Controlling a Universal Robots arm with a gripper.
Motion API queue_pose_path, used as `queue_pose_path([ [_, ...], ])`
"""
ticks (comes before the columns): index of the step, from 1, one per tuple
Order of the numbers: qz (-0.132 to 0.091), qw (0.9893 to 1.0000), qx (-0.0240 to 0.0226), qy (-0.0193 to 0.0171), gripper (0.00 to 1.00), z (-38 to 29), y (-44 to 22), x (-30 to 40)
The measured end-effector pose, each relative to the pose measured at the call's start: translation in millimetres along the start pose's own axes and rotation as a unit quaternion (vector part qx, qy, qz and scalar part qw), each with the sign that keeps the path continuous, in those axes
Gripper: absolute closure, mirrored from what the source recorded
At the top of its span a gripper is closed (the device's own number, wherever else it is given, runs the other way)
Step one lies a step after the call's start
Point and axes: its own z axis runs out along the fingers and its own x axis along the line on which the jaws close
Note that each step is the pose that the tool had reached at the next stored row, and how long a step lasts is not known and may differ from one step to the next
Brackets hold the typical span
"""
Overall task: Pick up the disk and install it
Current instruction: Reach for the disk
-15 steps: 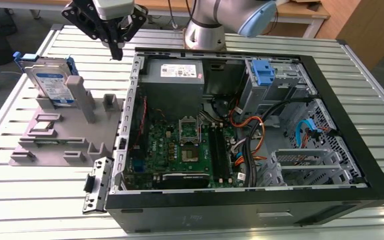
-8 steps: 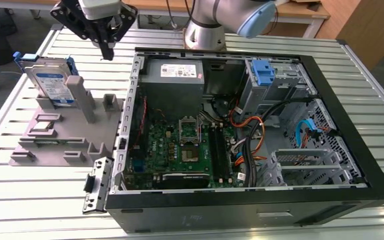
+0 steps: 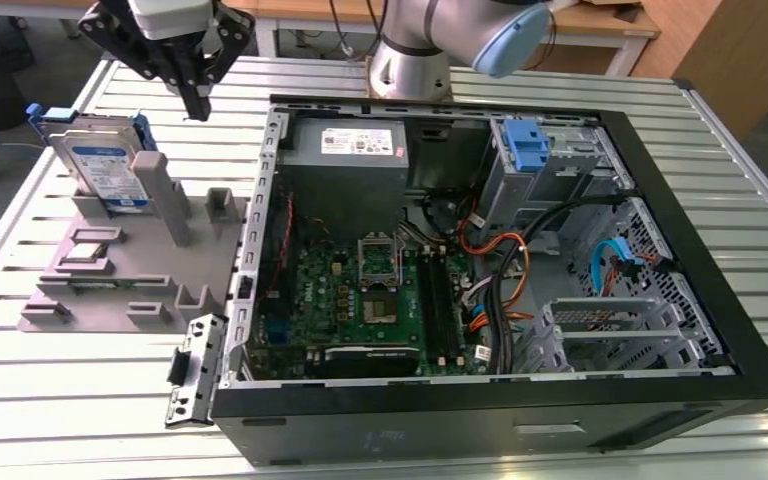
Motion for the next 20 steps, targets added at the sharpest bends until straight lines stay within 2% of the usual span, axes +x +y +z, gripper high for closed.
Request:
queue_pose_path([
  [8,0.000,1.0000,0.0000,0.0000,0.90,0.0,-0.6,8.0],
  [20,0.000,1.0000,0.0000,0.0001,0.90,0.0,-0.9,11.7],
])
